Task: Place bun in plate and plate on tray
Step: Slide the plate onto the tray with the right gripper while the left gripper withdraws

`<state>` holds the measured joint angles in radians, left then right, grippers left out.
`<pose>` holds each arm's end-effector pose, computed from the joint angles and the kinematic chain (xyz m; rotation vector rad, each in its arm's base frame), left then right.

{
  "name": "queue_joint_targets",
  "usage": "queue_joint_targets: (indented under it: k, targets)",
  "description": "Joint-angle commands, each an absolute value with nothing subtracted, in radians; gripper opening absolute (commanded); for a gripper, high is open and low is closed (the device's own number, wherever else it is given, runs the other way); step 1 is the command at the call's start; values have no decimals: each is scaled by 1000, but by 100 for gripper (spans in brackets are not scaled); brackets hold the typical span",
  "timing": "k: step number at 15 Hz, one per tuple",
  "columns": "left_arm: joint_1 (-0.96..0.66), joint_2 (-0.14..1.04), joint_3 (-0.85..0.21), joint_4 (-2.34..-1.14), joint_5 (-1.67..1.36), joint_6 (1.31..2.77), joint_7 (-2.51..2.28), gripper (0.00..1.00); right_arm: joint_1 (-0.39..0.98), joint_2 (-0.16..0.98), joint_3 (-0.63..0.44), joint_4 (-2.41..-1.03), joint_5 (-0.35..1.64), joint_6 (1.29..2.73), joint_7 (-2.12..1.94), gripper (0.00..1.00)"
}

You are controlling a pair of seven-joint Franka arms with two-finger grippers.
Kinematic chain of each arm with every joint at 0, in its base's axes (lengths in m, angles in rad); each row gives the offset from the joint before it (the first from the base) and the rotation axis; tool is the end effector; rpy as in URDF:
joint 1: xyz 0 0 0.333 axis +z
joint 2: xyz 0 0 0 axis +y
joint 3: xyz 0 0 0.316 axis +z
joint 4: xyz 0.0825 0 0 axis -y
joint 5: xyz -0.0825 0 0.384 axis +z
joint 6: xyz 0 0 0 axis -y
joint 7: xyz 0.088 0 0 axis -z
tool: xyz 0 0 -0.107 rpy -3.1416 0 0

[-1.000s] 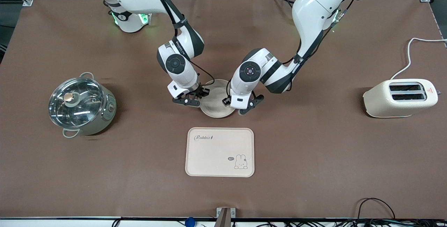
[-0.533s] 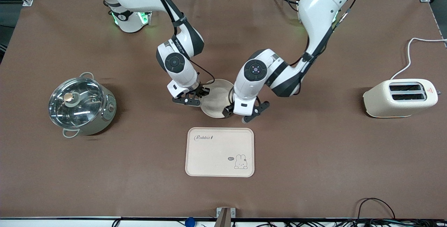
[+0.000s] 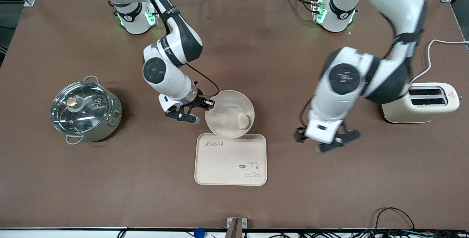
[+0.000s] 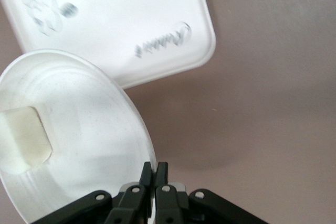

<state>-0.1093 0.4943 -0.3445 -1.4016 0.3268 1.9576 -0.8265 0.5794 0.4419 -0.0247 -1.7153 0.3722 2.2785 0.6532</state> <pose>0.6615 -0.2489 0.4422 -3.0302 -0.4711 -0.2491 0.5695 0.3652 0.3454 -2.7995 0.4543 0.0905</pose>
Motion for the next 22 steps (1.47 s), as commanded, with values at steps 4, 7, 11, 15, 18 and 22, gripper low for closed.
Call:
queue_joint_targets:
  k: [4,7,11,15,18,22]
  targets:
    - [15,281,-356,-1417,292,1774,-464,100,517,722,-14,-1421,416,2298,637,0]
    - [63,203,-347,-1422,191,1700,-327,100,517,830,-14,-1352,416,2376,634,0]
    - [-27,59,-172,-1509,80,1667,-158,100,497,922,-9,-1241,426,2381,640,0]
    - [-40,-79,-118,-1650,17,1667,-66,100,482,930,-11,-1236,446,2385,641,0]
    - [-40,-121,-118,-1681,17,1608,-80,100,477,943,-11,-1238,446,2385,640,0]
    - [-29,-137,-120,-1675,20,1563,-75,100,485,946,-11,-1246,448,2385,635,0]
